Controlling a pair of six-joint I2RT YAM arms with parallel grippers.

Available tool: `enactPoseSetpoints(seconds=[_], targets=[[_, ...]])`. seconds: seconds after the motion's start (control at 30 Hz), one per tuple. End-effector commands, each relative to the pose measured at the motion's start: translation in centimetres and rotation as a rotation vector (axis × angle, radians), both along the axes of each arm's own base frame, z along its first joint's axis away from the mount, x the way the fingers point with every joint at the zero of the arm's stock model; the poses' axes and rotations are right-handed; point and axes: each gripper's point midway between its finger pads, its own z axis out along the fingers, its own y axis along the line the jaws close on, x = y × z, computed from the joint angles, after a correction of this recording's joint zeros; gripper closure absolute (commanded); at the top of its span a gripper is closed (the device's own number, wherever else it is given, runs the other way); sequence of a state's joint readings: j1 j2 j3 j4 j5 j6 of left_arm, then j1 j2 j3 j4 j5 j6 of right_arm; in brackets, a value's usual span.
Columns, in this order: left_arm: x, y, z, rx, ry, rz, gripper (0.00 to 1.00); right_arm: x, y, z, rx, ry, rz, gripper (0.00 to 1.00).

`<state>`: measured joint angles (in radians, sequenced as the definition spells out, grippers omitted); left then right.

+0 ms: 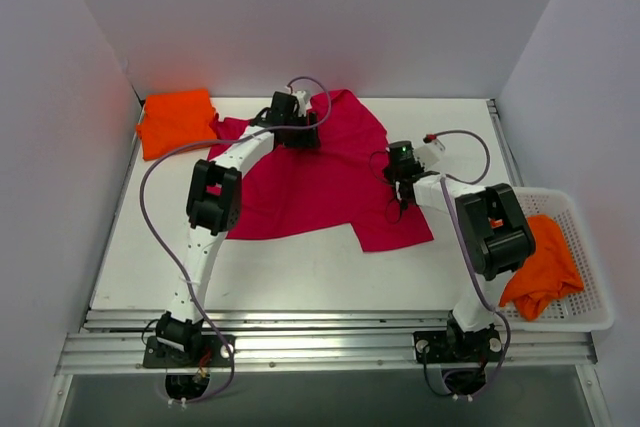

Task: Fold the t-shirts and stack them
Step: Flatten the tshirt out

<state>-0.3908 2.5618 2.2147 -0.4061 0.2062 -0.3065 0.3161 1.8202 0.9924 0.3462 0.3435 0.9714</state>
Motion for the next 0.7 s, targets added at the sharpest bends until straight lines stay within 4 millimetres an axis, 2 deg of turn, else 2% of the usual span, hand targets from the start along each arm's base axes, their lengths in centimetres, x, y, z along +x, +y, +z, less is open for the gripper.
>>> enactPoseSetpoints(seconds=[0.0,0.1,0.33,0.67], targets=[[-1.1,2.2,-1.8,0.055,0.071,0.024,0.32,-1.5,-1.6,1.9,-0.029,-0.032,-0.072,0.90],[-1.2,2.0,-2.1,0.050,0.074,0.025,0.33,-2.3,-1.9,1.0,-0.035,-0.007,-0.080,1.00],[-1.4,2.0,-2.2,0.049,0.078,0.025,0.33,-2.4,-1.3,-2.3,-0.026,0.052,-0.065,1.00],[-1.3,2.4,-2.5,0.057,0.077,0.026,0.34,-2.6,-1.0,-4.2,-0.024,0.089,-0.048,1.00]])
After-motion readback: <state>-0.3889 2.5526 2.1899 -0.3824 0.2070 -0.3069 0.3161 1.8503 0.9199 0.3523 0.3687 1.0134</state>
